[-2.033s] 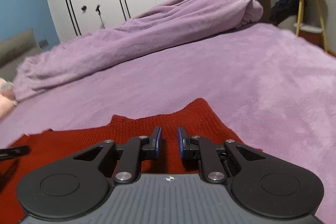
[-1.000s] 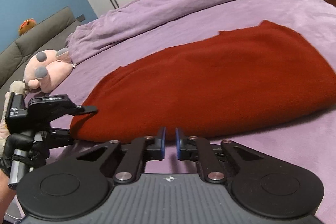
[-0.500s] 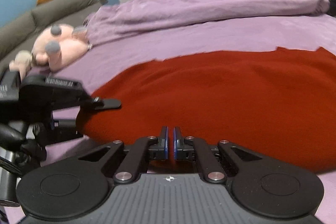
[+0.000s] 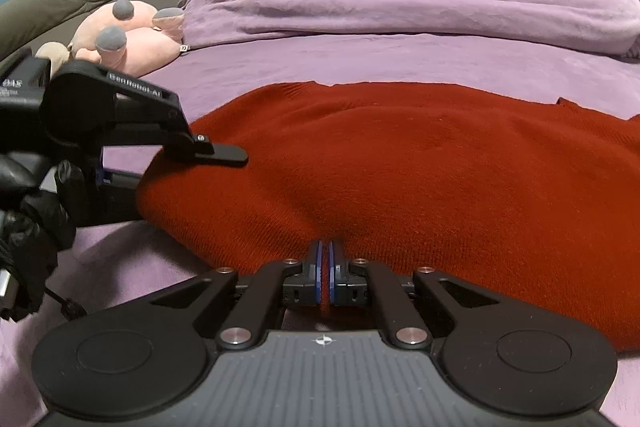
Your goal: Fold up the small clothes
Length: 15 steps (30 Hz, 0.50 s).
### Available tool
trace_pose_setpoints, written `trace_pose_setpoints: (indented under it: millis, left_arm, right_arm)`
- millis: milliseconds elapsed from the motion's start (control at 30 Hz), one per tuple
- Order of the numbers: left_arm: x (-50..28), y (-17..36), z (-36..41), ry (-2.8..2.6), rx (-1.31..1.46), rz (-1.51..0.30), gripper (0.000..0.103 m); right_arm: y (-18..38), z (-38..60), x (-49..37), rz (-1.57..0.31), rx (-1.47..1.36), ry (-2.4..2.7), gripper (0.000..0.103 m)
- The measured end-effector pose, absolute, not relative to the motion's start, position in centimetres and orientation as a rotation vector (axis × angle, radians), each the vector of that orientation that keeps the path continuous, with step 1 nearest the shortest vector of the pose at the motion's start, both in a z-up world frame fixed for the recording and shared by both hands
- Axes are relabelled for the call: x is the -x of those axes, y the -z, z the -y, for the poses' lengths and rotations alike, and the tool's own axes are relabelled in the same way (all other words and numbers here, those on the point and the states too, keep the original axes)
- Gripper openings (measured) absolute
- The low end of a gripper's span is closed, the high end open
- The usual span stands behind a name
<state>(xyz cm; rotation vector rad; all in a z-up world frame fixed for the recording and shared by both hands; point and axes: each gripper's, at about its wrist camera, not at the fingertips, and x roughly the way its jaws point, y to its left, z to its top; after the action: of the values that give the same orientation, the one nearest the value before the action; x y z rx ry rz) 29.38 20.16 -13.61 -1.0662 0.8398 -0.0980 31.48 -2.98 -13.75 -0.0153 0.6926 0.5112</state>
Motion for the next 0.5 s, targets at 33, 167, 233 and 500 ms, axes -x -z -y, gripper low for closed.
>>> trace_pose_setpoints:
  millis: [33, 167, 233, 500]
  left_arm:
    - [-29.4, 13.3, -20.0, 0.097, 1.053, -0.836, 0.018]
    - [-29.7, 10.4, -18.3, 0.087, 0.913, -0.829, 0.017]
    - [-29.8, 8.4, -16.9, 0.107, 0.825, -0.809, 0.017]
    - [-30.7, 2.8, -7.1, 0.228, 0.517, -0.773, 0.017]
  right_arm:
    - [13.8, 3.1, -31.6, -0.695, 0.016, -0.527, 0.003]
    - [12.6, 4.6, -31.8, -0.718, -0.024, -0.551, 0.0]
    - [11.4, 6.6, -31.3, -0.688, -0.085, -0.498, 0.0]
    - [10.3, 16.4, -29.0, -0.637, -0.298, -0.277, 0.0]
